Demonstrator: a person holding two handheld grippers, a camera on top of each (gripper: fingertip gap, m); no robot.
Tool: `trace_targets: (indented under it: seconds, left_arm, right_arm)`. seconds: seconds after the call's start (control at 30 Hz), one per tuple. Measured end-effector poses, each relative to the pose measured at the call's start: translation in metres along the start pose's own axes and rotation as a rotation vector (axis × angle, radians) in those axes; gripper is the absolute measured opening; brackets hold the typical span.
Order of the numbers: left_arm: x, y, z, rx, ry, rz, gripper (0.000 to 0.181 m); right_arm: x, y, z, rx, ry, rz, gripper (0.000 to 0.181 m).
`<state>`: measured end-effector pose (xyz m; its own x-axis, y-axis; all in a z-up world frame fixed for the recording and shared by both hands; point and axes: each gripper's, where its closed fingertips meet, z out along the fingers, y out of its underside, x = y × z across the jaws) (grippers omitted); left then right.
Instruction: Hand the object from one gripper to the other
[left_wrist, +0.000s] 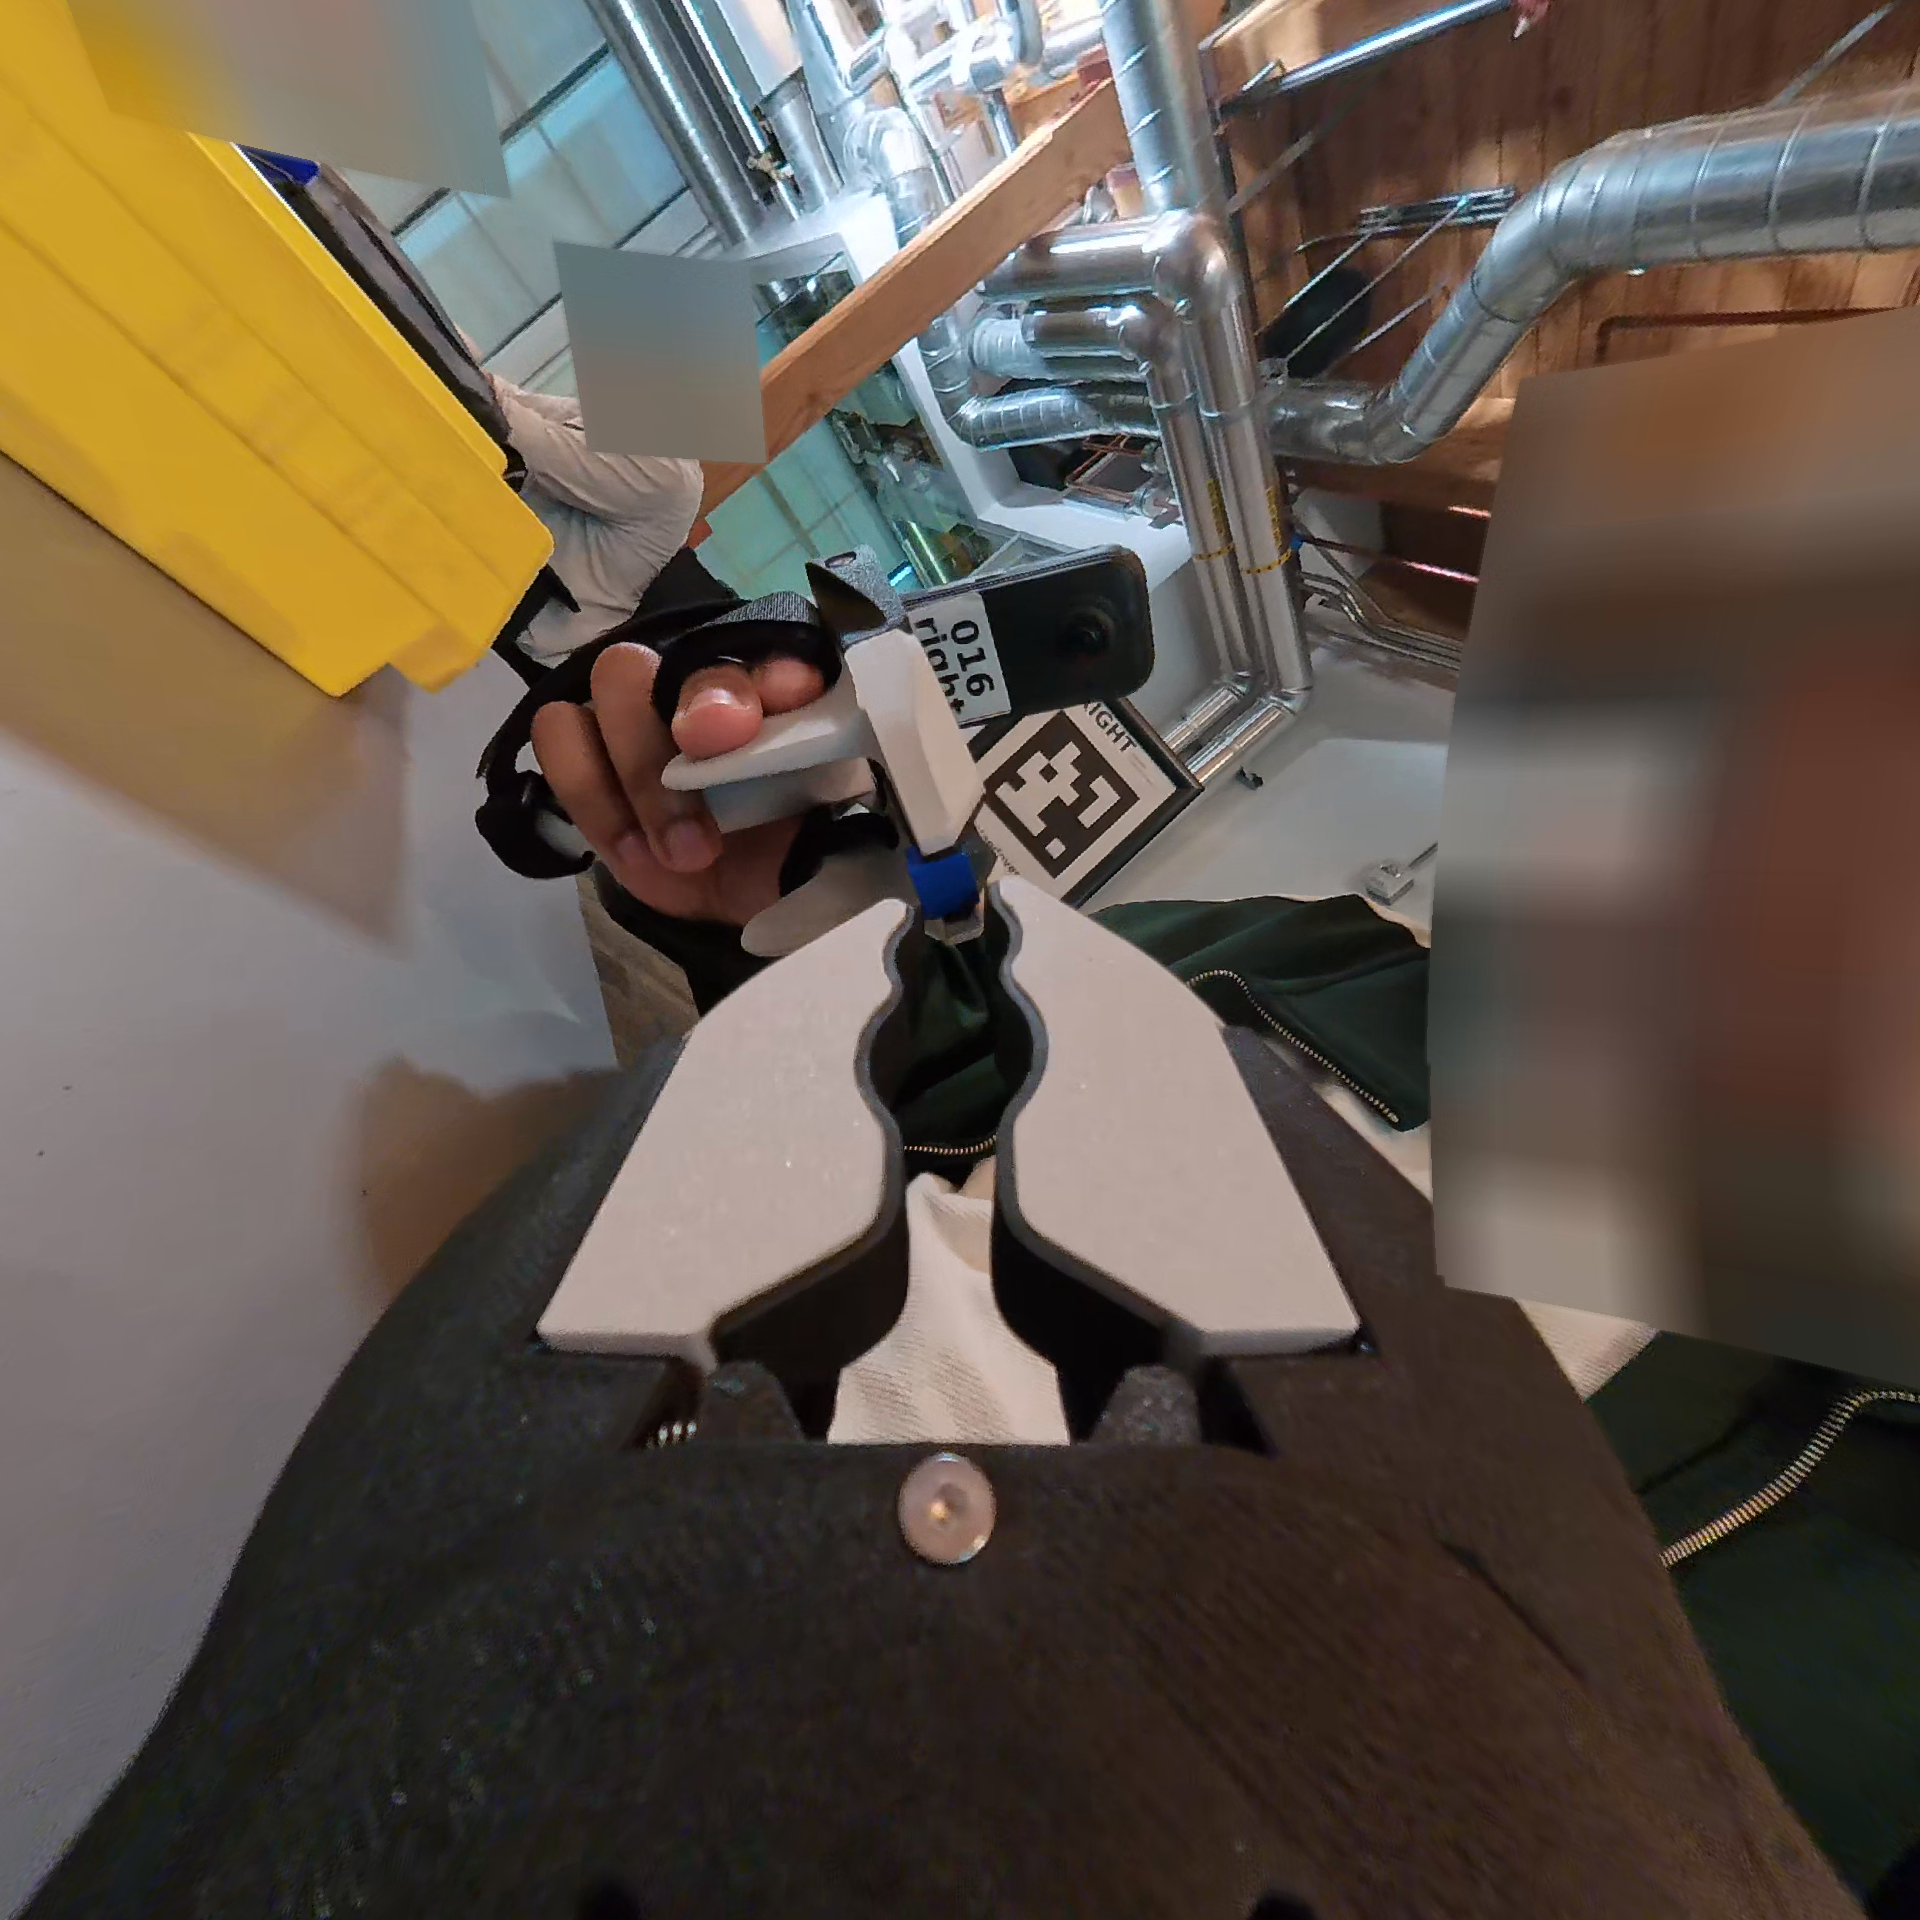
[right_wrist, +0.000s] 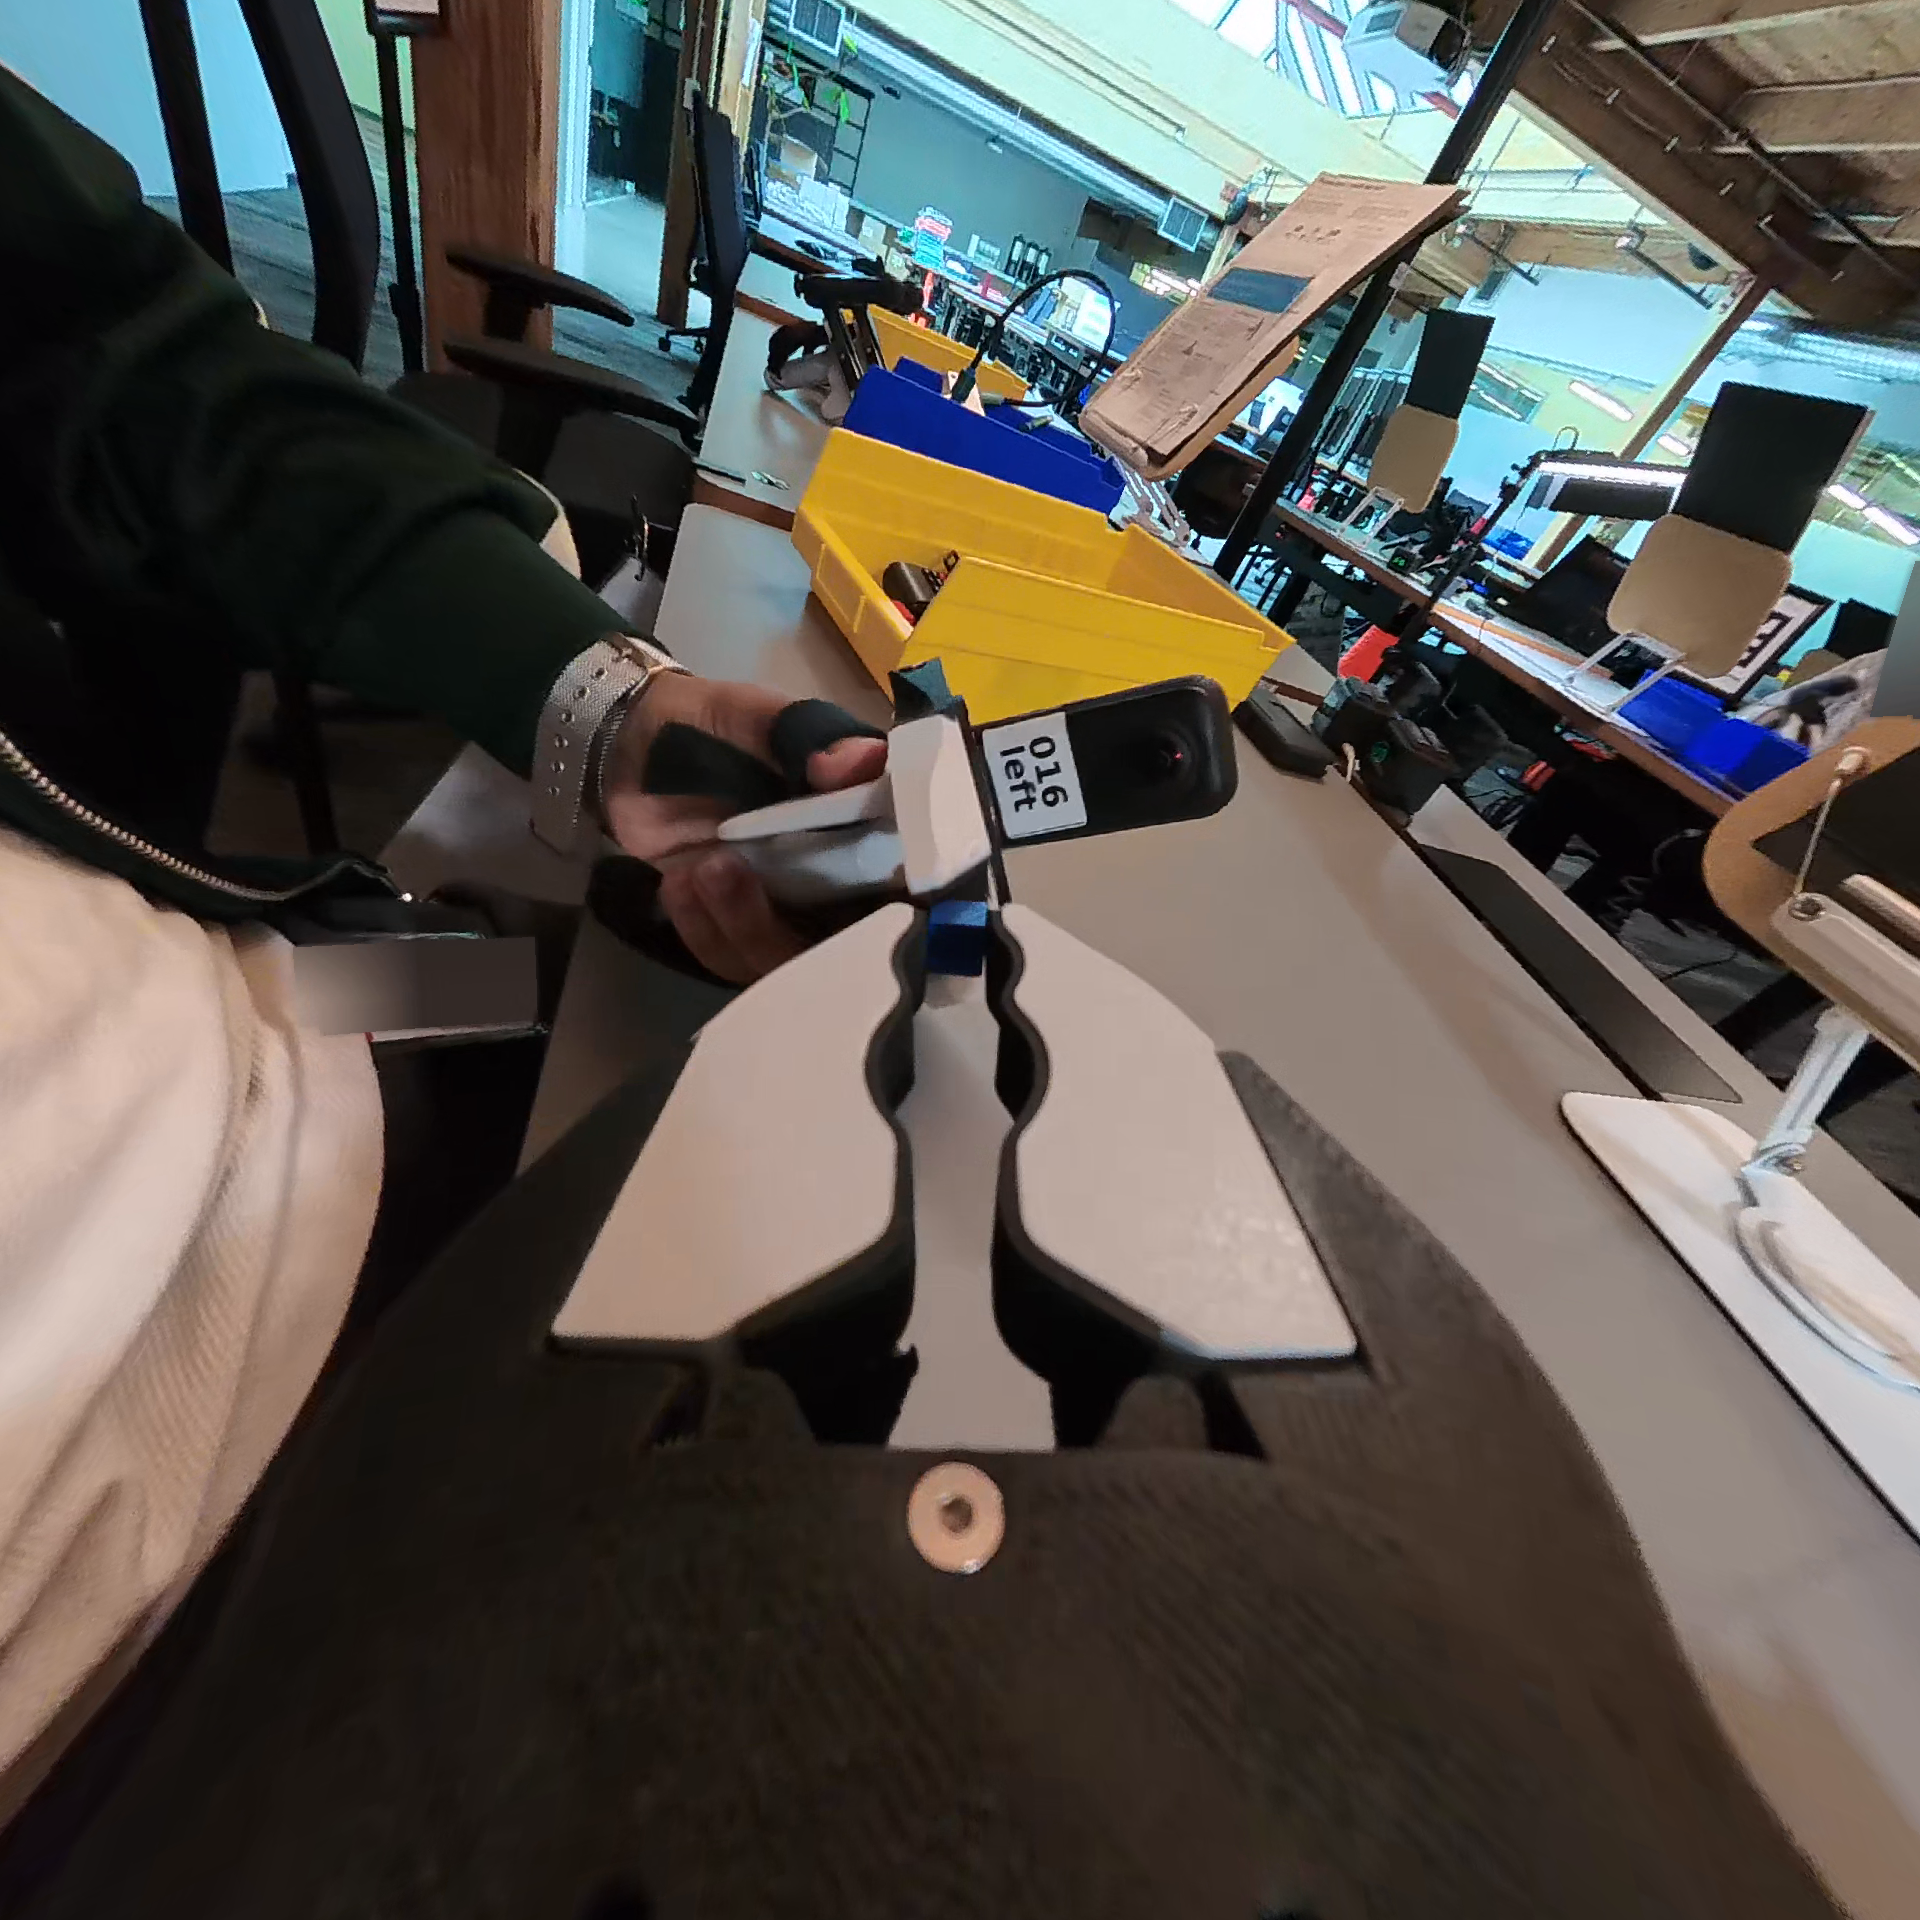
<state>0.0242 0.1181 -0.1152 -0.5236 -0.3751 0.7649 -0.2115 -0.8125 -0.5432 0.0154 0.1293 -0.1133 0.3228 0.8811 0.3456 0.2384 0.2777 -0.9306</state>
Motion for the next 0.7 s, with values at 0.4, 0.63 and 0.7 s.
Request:
trace_targets:
  seconds: [0.4, 0.63, 0.7]
  left_arm:
    - [-0.007, 0.003, -0.001, -0.021, -0.043, 0.008, 0.012]
    - [-0.007, -0.001, -0.002, -0.01, -0.074, 0.051, 0.012]
    - [-0.007, -0.003, -0.003, 0.003, -0.084, 0.067, 0.012]
  right_arm:
    - [-0.005, 0.007, 0.002, -0.077, 0.016, -0.164, 0.01]
    - [0.0, 0.013, 0.004, -0.094, 0.051, -0.169, 0.015]
    - [0.002, 0.015, 0.005, -0.099, 0.063, -0.155, 0.023]
